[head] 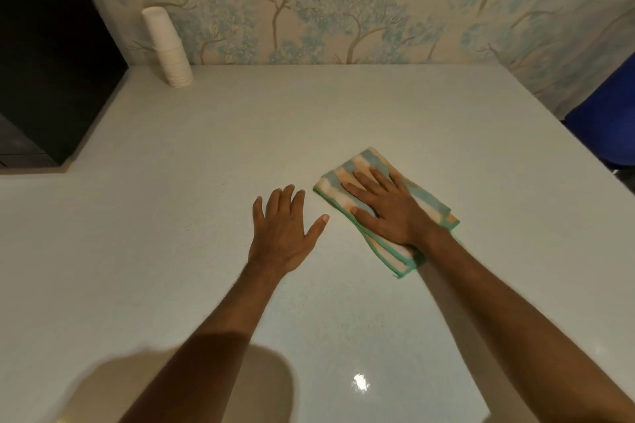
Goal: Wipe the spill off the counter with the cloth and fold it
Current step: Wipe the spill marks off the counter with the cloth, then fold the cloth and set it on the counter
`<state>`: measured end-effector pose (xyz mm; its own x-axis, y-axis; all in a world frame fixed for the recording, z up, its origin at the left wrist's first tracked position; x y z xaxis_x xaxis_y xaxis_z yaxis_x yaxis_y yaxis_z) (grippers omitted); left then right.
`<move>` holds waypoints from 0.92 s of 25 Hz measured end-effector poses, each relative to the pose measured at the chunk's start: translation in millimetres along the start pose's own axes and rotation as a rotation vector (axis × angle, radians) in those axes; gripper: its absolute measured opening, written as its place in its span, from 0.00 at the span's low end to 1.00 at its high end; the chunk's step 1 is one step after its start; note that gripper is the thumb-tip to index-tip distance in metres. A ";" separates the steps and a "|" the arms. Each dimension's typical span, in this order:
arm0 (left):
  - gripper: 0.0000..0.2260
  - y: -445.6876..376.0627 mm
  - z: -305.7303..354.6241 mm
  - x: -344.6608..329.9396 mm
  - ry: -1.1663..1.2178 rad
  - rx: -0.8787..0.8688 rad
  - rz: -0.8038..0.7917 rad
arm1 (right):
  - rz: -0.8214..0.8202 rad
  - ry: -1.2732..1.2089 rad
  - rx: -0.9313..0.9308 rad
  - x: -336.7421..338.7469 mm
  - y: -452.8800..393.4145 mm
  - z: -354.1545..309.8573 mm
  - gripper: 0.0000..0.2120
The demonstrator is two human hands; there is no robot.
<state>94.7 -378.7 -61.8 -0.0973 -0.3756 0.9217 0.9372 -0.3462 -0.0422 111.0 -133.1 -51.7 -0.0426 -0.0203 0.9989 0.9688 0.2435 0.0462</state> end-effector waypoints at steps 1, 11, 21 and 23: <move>0.41 -0.2 -0.3 -0.2 0.004 -0.009 0.006 | 0.009 0.005 0.012 -3.1 19.8 -6.7 0.30; 0.38 8.6 7.7 7.0 0.027 -0.087 0.086 | 0.144 -0.095 -0.336 13.2 133.1 -31.0 0.29; 0.22 -1.2 102.7 4.9 0.026 -0.215 -0.073 | 0.182 -0.109 -0.995 9.4 209.6 -31.3 0.27; 0.21 -6.0 109.3 2.8 -0.008 -0.162 -0.086 | 0.198 -0.155 -0.994 10.8 207.4 -35.1 0.26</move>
<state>125.4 -283.7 -16.8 -0.1713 -0.3324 0.9274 0.8592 -0.5110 -0.0244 320.1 -116.8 -31.6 0.1772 0.0753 0.9813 0.7234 -0.6860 -0.0780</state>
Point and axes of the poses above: each hand's wrist, its own y-axis away from the middle knuckle, its own x-axis out of the back of the hand, z = x × y, the point moved 3 cm from there along -y, towards the middle knuckle, and after that the axes turned 10 degrees about y, right-handed, at the moved point
